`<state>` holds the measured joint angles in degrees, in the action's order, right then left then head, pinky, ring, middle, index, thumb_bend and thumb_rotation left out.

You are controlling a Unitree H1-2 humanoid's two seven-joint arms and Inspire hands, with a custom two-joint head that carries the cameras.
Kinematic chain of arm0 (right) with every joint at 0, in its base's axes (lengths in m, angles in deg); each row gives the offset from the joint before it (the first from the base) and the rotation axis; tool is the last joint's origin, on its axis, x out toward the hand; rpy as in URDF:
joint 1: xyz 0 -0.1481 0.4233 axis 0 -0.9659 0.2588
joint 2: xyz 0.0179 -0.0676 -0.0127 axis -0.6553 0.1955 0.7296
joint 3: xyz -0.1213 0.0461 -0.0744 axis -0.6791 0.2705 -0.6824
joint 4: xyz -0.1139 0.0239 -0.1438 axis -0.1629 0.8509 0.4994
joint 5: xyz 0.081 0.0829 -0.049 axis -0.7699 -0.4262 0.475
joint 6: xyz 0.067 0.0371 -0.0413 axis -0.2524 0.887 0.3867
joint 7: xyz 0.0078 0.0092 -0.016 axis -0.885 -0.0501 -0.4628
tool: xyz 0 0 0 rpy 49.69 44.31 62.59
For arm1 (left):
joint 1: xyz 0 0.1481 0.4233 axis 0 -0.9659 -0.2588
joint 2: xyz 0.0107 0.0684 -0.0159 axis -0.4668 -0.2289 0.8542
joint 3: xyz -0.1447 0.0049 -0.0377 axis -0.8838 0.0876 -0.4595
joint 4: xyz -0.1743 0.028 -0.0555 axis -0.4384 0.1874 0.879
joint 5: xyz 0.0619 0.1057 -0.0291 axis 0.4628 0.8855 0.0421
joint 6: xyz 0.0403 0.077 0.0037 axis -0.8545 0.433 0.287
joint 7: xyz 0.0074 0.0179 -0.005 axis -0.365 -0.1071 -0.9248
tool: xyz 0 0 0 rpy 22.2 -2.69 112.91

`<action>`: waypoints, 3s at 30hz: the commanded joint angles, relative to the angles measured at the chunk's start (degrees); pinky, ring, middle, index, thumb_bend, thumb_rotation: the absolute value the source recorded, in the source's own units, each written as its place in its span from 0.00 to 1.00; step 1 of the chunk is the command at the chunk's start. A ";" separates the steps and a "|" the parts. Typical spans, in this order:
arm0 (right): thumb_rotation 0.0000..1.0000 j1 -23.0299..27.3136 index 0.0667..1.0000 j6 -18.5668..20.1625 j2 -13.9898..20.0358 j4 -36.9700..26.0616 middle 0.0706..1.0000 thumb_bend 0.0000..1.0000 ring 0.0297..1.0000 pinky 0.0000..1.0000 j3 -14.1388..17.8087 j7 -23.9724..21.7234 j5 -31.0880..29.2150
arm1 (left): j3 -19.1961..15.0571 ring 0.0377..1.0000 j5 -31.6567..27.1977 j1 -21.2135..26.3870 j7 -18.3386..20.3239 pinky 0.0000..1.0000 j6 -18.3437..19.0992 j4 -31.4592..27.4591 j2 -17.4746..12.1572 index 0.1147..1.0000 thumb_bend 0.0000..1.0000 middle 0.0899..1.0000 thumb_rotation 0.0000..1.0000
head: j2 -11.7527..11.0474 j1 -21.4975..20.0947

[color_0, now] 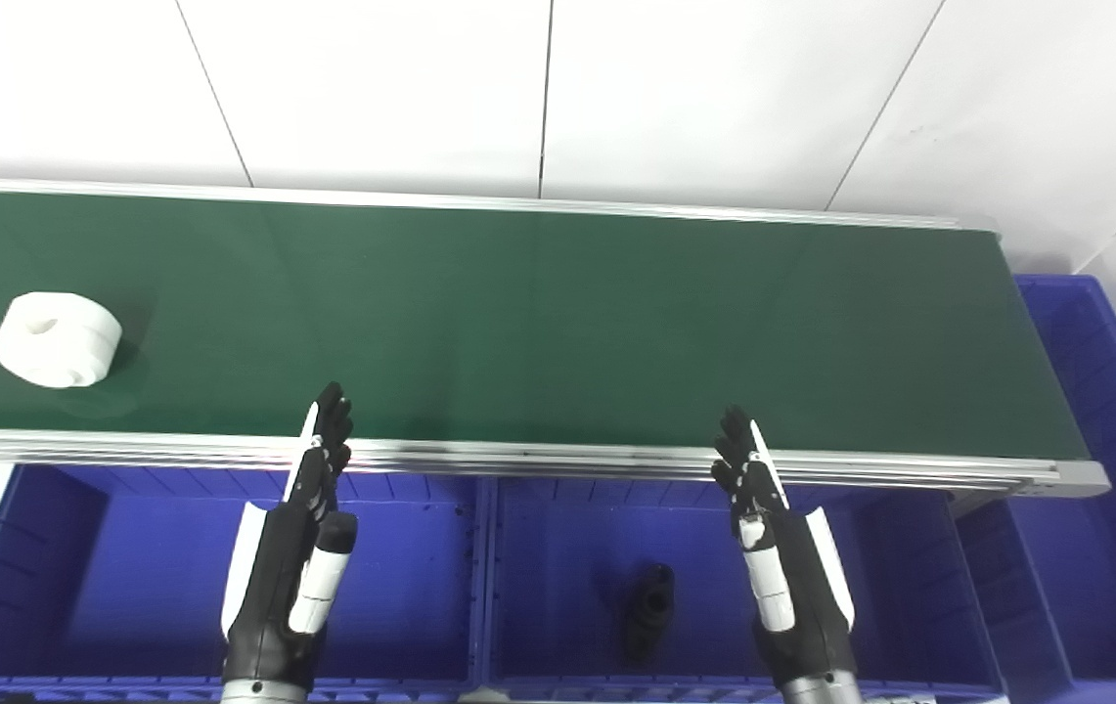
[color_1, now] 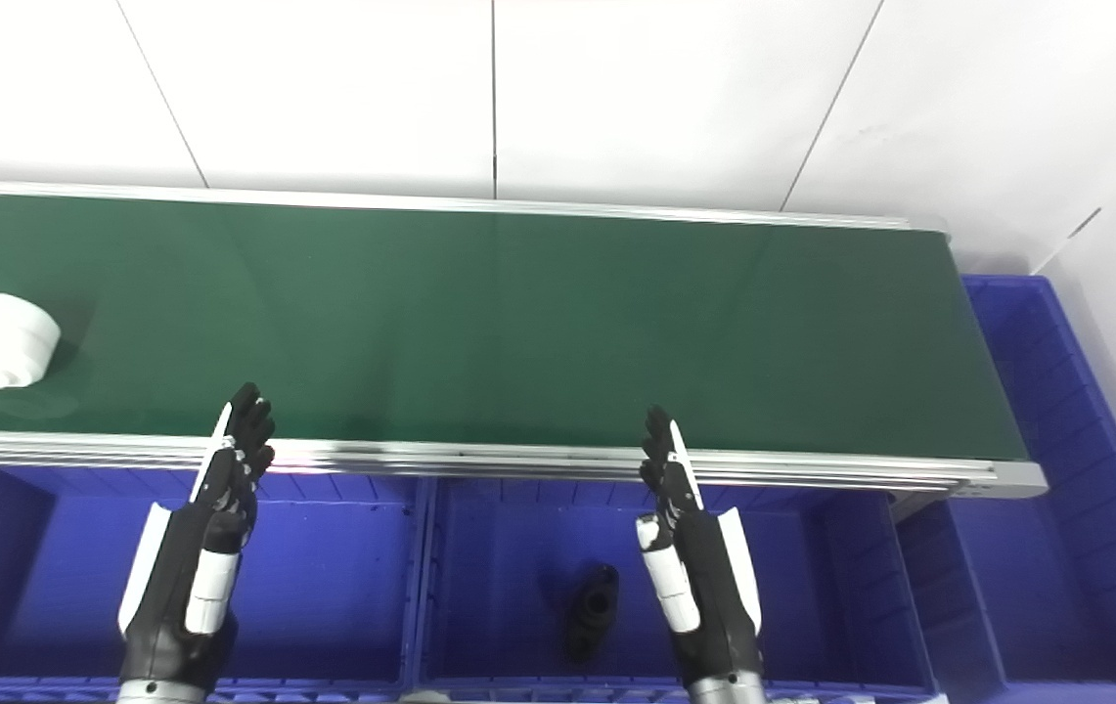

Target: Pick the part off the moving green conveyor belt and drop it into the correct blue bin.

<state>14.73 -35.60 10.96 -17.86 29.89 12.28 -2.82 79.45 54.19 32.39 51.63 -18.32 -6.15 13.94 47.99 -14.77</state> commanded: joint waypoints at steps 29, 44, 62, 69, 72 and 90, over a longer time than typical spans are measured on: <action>1.00 3.38 1.00 -16.69 6.02 17.01 1.00 0.81 1.00 1.00 5.34 -2.84 -7.82 | 4.72 1.00 6.48 1.46 -5.98 0.98 -13.23 13.92 3.83 1.00 0.69 1.00 0.91 | -16.97 20.96; 1.00 5.11 1.00 -18.28 5.95 21.33 1.00 0.82 1.00 1.00 6.47 -3.41 -6.78 | 4.38 0.95 6.44 3.16 -8.79 0.86 -21.35 19.67 4.48 1.00 0.54 1.00 0.86 | -21.07 21.20; 1.00 3.49 1.00 -14.90 5.70 15.42 1.00 0.82 1.00 1.00 6.15 -4.17 -7.92 | -0.82 0.80 17.37 10.18 0.51 0.67 -10.71 -2.23 -6.36 0.83 0.98 0.82 0.35 | -14.84 22.34; 1.00 3.67 1.00 -13.69 5.04 13.80 1.00 0.88 1.00 1.00 5.99 -4.12 -8.67 | -3.23 0.77 27.21 25.24 15.19 0.74 -2.74 -7.42 -18.70 0.80 1.00 0.80 0.33 | -13.28 23.28; 1.00 3.74 1.00 -13.29 5.10 13.67 1.00 0.90 1.00 1.00 5.90 -4.47 -9.65 | -2.32 0.80 28.77 32.00 21.70 0.80 -0.91 -5.63 -22.80 0.79 1.00 0.80 0.26 | -12.97 23.03; 1.00 2.60 1.00 -13.39 4.55 12.37 1.00 0.89 1.00 1.00 5.66 -4.48 -8.24 | 0.10 0.82 33.78 47.80 20.94 0.80 -4.98 20.61 -28.45 0.82 0.99 0.82 0.25 | -12.32 22.23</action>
<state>17.87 -48.15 15.73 -3.59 35.56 7.98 -11.27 80.05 87.77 77.51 74.59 -22.67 14.60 -13.68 35.68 7.38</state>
